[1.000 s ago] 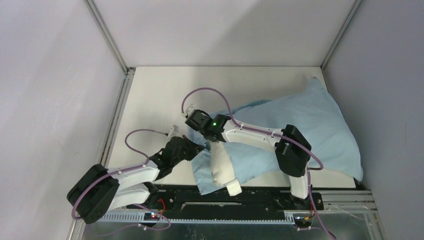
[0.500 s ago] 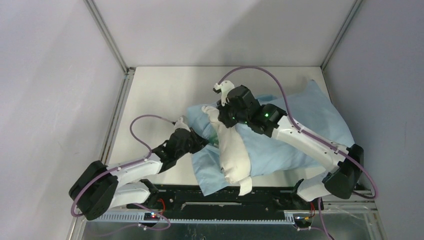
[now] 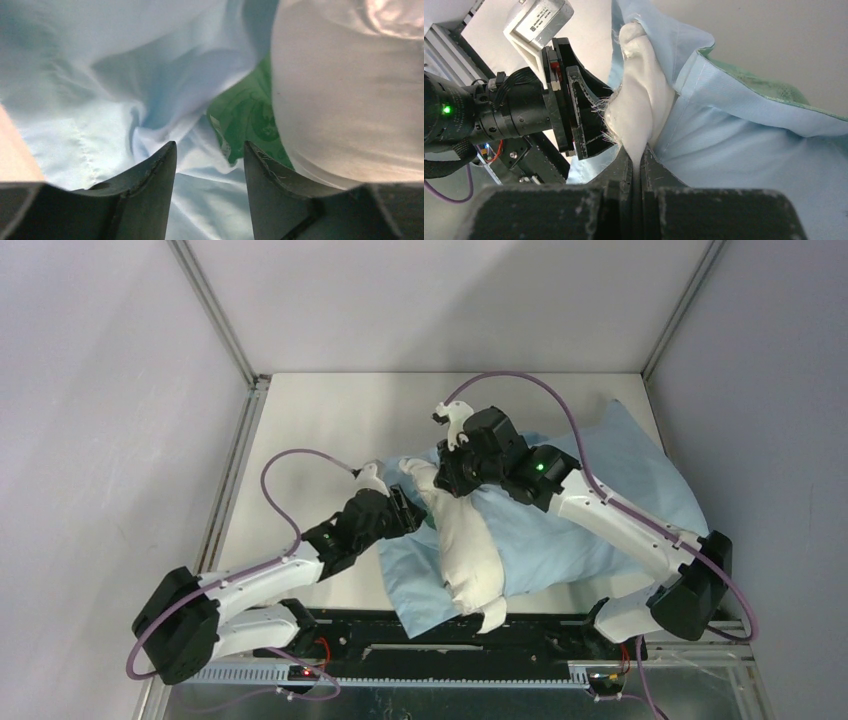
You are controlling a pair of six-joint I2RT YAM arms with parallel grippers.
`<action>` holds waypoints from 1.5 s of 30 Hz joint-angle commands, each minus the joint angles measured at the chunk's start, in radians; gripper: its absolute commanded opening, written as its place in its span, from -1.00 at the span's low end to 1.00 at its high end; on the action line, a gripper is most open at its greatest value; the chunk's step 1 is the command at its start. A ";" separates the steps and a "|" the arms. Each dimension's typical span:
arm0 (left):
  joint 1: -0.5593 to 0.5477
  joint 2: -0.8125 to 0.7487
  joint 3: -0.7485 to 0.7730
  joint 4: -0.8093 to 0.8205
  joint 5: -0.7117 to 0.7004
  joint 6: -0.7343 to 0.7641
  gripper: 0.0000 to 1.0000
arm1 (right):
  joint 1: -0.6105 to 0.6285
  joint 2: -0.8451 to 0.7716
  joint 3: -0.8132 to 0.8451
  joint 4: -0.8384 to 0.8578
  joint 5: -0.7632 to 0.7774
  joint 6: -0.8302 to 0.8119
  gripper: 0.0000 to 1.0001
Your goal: Put the pillow into the pillowcase
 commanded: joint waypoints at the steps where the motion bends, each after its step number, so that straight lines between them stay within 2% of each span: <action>1: -0.008 -0.023 0.066 -0.103 -0.123 0.037 0.16 | -0.005 -0.060 0.026 0.082 -0.055 0.032 -1.00; 12: -0.026 0.152 0.172 -0.038 -0.076 0.073 0.34 | -0.015 -0.059 0.031 0.087 -0.062 0.063 -1.00; 19: -0.028 0.274 0.203 -0.024 -0.237 -0.029 0.33 | -0.015 -0.058 0.043 0.079 -0.070 0.084 -1.00; 23: -0.025 0.358 0.226 0.032 -0.265 -0.071 0.15 | -0.022 -0.061 0.044 0.063 -0.064 0.095 -1.00; 25: -0.026 0.386 0.238 0.038 -0.279 -0.087 -0.12 | -0.026 -0.061 0.043 0.052 -0.062 0.097 -1.00; 28: -0.021 0.349 0.217 0.030 -0.304 -0.094 -0.66 | -0.029 -0.053 0.035 0.020 -0.004 0.091 -1.00; 31: 0.002 0.241 0.186 -0.004 -0.314 -0.086 -0.97 | -0.030 -0.038 0.005 0.003 0.032 0.068 -1.00; 39: 0.180 0.000 0.096 -0.062 -0.189 -0.074 -1.00 | 0.001 0.057 -0.127 0.002 0.075 0.013 -1.00; 45: 0.255 -0.038 0.156 -0.076 -0.155 0.005 -1.00 | 0.044 0.150 -0.169 0.011 0.081 -0.013 -1.00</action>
